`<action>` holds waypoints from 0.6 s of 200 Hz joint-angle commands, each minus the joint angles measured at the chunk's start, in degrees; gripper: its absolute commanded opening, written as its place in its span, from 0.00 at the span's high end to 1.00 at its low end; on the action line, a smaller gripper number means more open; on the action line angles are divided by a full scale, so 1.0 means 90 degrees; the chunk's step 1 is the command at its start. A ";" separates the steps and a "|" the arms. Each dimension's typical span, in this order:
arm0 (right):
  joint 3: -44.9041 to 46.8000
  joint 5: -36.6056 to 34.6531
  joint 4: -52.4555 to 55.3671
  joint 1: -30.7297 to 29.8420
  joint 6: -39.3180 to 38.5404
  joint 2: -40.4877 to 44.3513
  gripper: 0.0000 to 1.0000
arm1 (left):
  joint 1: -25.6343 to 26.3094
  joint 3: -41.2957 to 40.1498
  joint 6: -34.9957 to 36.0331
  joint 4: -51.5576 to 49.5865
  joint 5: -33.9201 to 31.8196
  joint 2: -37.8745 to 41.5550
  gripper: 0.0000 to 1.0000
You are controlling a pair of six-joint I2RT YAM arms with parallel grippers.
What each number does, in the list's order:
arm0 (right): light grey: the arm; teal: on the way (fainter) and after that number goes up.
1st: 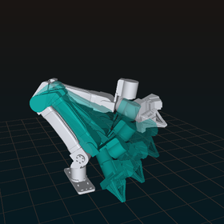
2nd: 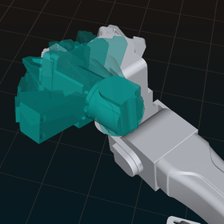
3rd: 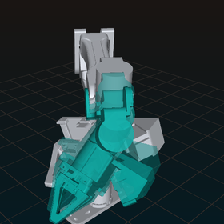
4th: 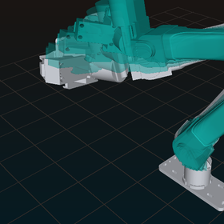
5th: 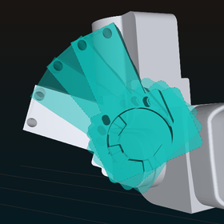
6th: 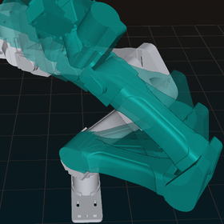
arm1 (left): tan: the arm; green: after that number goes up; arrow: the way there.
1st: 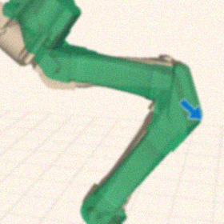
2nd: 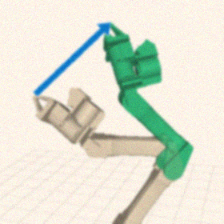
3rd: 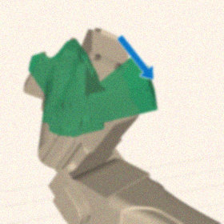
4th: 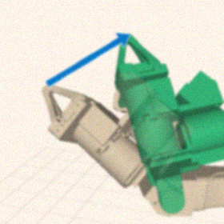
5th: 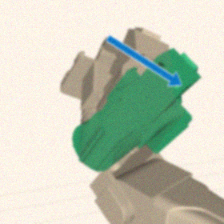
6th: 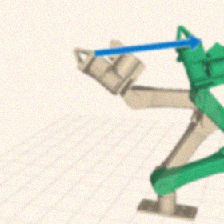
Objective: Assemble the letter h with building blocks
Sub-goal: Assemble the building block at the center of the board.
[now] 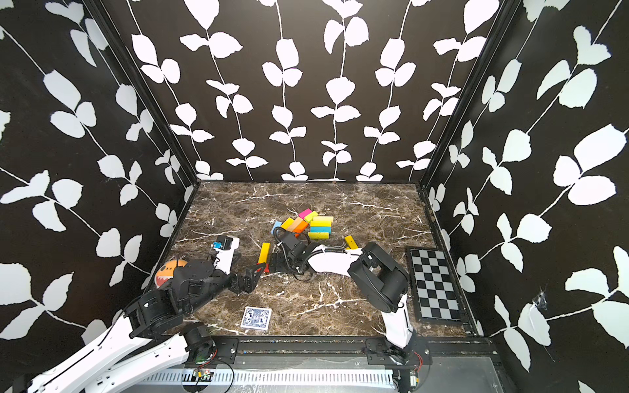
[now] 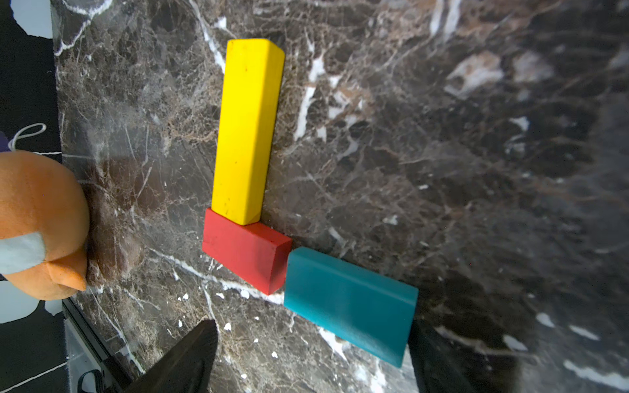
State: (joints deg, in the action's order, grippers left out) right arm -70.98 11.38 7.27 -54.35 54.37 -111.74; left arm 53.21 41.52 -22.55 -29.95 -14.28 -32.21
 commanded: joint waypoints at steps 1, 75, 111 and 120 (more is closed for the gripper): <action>-0.0150 0.0020 -0.0191 -0.0054 0.0187 -0.0094 0.12 | 0.0015 -0.0033 -0.0035 0.0047 -0.0083 -0.0005 0.01; -0.0277 0.0033 -0.0289 -0.0069 0.0165 -0.0201 0.13 | 0.0015 -0.0043 -0.0033 0.0068 -0.0078 -0.0053 0.01; -0.0289 0.0039 -0.0358 -0.0070 0.0202 -0.0216 0.12 | 0.0015 -0.0052 -0.0052 0.0057 -0.0083 -0.0045 0.01; -0.0273 -0.0010 -0.0344 -0.0065 0.0198 -0.0181 0.12 | 0.0015 -0.0053 -0.0050 0.0050 -0.0088 -0.0045 0.01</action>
State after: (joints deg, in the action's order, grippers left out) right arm -72.27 11.49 5.63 -54.50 55.07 -113.12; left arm 53.21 41.52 -22.74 -29.93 -14.44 -32.67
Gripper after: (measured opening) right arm 0.880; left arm 0.990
